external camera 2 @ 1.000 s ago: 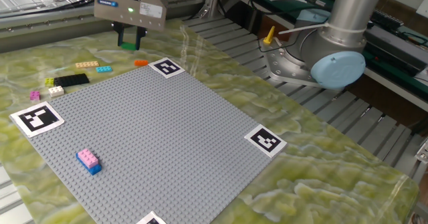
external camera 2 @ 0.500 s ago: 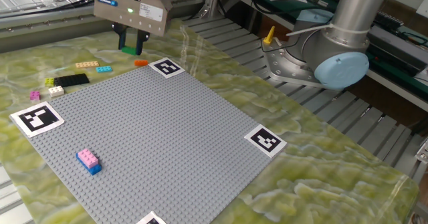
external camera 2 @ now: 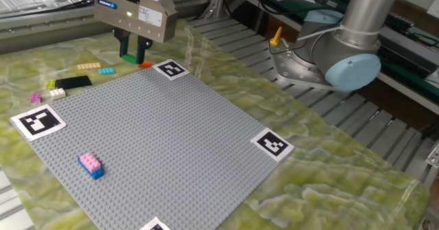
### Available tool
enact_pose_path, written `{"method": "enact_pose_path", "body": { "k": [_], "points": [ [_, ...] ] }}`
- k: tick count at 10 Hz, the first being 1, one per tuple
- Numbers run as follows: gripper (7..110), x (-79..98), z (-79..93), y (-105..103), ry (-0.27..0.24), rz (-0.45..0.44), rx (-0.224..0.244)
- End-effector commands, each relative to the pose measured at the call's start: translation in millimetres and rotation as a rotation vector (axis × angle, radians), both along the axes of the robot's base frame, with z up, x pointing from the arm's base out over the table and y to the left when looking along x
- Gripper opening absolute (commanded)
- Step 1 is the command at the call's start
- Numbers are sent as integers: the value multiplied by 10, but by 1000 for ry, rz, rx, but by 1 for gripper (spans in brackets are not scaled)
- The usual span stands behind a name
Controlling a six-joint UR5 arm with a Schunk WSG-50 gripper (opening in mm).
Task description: Stack small Lego blocks one on top of the other
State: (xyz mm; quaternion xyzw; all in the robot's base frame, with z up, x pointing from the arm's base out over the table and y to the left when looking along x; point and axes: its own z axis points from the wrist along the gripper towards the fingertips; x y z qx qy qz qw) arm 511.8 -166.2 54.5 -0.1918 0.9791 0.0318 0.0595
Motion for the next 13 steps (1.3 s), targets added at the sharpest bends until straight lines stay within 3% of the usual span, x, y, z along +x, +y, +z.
{"method": "enact_pose_path", "body": {
  "k": [1, 3, 4, 6, 7, 9, 10, 12, 13],
  "points": [
    [7, 21, 12, -78, -1, -3, -35],
    [7, -188, -5, -215, 85, -54, -86],
    [7, -222, -5, -222, 100, -86, -88],
    [7, -216, -4, -276, 99, -170, -104],
    [7, -182, -2, -325, 84, -172, -123],
    [7, -139, -2, -275, 69, -189, -100],
    [7, -151, -1, -318, 72, -185, -117],
    [7, -332, -43, -327, 141, -201, -118],
    [7, -325, -40, -432, 132, -189, -151]
  ]
}}
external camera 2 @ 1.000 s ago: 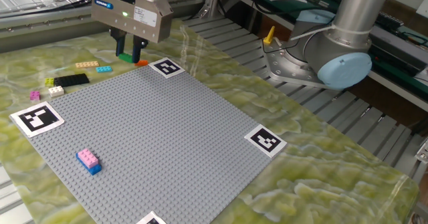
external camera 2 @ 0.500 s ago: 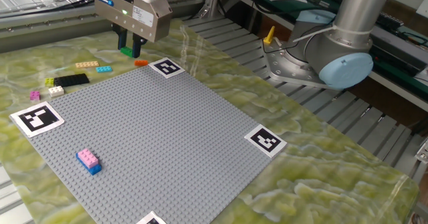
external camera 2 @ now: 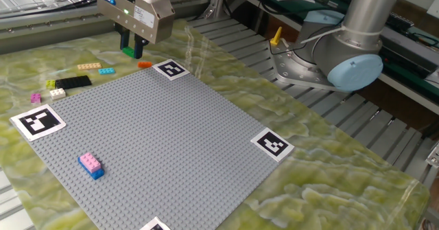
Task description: Stack small Lego blocks one on top of the other
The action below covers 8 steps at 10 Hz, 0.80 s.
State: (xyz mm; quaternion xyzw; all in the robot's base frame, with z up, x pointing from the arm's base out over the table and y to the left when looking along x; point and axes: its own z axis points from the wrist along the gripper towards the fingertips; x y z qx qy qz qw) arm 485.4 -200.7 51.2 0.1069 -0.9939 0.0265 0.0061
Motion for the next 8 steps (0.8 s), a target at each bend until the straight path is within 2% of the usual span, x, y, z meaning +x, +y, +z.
{"method": "enact_pose_path", "body": {
  "k": [1, 4, 6, 8],
  "points": [
    [7, -36, 20, -153, 3, -5, -30],
    [7, -49, 143, -328, -21, 17, -24],
    [7, -129, 209, -455, -12, 17, -25],
    [7, -184, 193, -309, 11, -24, 25]
  ]
}}
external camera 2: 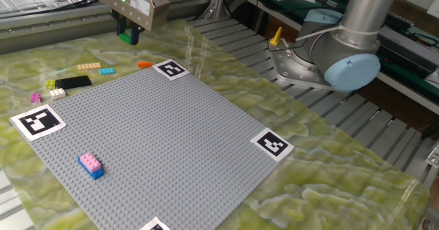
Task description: Stack small Lego blocks one on top of the other
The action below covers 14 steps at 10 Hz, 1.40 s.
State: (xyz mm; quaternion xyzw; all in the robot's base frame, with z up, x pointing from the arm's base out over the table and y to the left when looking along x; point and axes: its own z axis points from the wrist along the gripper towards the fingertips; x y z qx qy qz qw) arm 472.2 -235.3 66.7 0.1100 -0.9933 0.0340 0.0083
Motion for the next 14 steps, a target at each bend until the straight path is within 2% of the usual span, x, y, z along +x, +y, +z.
{"method": "enact_pose_path", "body": {
  "k": [1, 4, 6, 9, 12, 14],
  "points": [
    [7, 18, 16, 77, -7, -34, 36],
    [7, 261, -7, 475, -35, -93, 43],
    [7, 447, -58, 875, -46, -138, 53],
    [7, 876, -37, 1292, -79, -181, 58],
    [7, 1075, -66, 1509, -79, -182, 72],
    [7, 1226, -108, 1629, -73, -179, 65]
  ]
}}
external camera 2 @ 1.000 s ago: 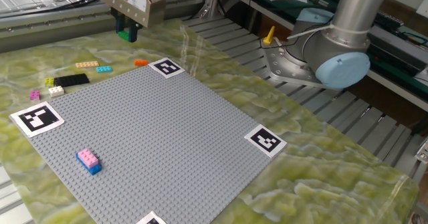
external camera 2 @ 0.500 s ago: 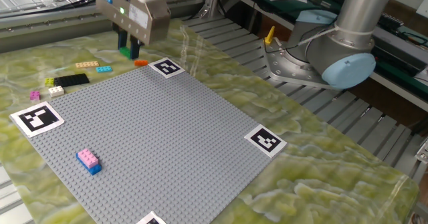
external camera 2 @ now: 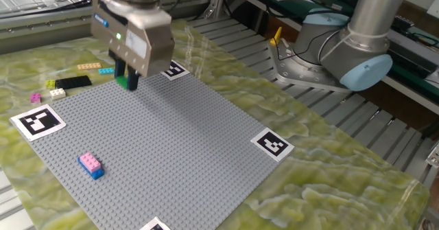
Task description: Stack small Lego blocks one on top of the other
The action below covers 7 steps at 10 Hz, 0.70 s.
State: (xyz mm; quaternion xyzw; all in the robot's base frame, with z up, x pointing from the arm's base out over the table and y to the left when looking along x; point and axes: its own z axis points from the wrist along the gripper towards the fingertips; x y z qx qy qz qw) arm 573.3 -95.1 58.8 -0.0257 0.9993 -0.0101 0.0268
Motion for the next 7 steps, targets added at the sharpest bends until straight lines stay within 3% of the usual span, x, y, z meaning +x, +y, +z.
{"method": "enact_pose_path", "body": {
  "k": [1, 4, 5, 7],
  "points": [
    [7, 309, -31, 258, -3, -1, 11],
    [7, 256, -33, 252, 25, 51, 5],
    [7, 247, -31, 179, 31, 84, -25],
    [7, 278, -30, 171, 19, 92, -29]
  ]
}}
